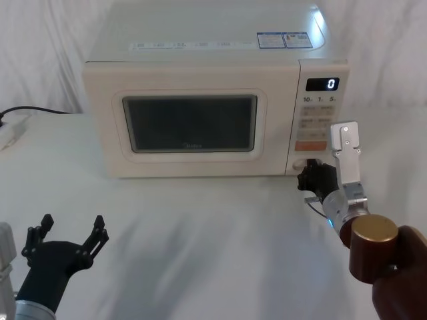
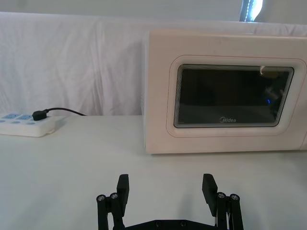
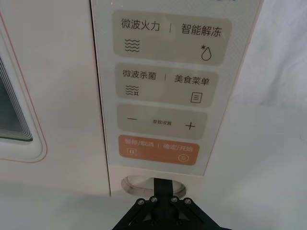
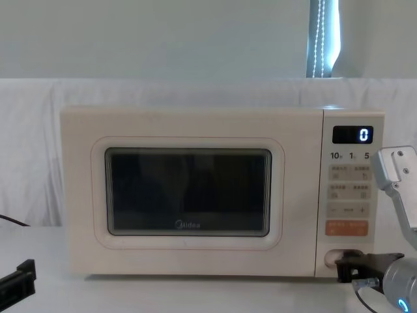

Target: Press the button to open the microwave door with one hand; close the microwave door with the other hand.

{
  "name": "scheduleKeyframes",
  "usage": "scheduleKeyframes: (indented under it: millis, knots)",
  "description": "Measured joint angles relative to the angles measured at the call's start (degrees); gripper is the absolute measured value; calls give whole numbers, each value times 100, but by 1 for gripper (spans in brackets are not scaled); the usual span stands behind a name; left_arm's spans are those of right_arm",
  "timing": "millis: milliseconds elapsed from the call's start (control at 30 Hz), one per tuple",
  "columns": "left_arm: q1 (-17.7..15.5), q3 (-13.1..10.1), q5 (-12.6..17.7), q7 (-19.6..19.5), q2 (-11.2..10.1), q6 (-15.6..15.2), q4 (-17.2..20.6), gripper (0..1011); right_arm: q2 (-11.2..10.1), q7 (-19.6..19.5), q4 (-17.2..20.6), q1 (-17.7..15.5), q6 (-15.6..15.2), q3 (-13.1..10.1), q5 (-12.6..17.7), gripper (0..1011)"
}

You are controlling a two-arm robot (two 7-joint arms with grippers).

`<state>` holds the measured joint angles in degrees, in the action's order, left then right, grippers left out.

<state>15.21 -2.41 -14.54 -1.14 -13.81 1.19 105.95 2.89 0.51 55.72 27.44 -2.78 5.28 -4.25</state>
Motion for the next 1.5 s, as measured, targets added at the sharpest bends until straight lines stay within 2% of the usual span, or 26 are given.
scheduleKeyframes:
  millis: [567,900,1067,1267,1300,1367,1500]
  knots:
    - [0,0,0,0,0,0,0,1001,48,-41,-451,252,122,-29,9,0]
    - [0,0,0,0,0,0,0,1001,47,-51,-494,278,142,-22,-1,0]
    - [0,0,0,0,0,0,0,1001,16,-15,-229,119,96,-6,-9,0]
    - [0,0,0,0,0,0,0,1001,-58,102,445,-305,-11,59,-31,0]
    - [0,0,0,0,0,0,0,1001,-58,102,445,-305,-11,59,-31,0]
    - [0,0,0,0,0,0,0,1001,-102,155,785,-534,-85,97,-44,0]
    - [0,0,0,0,0,0,0,1001,-167,227,1223,-833,-166,137,-51,0]
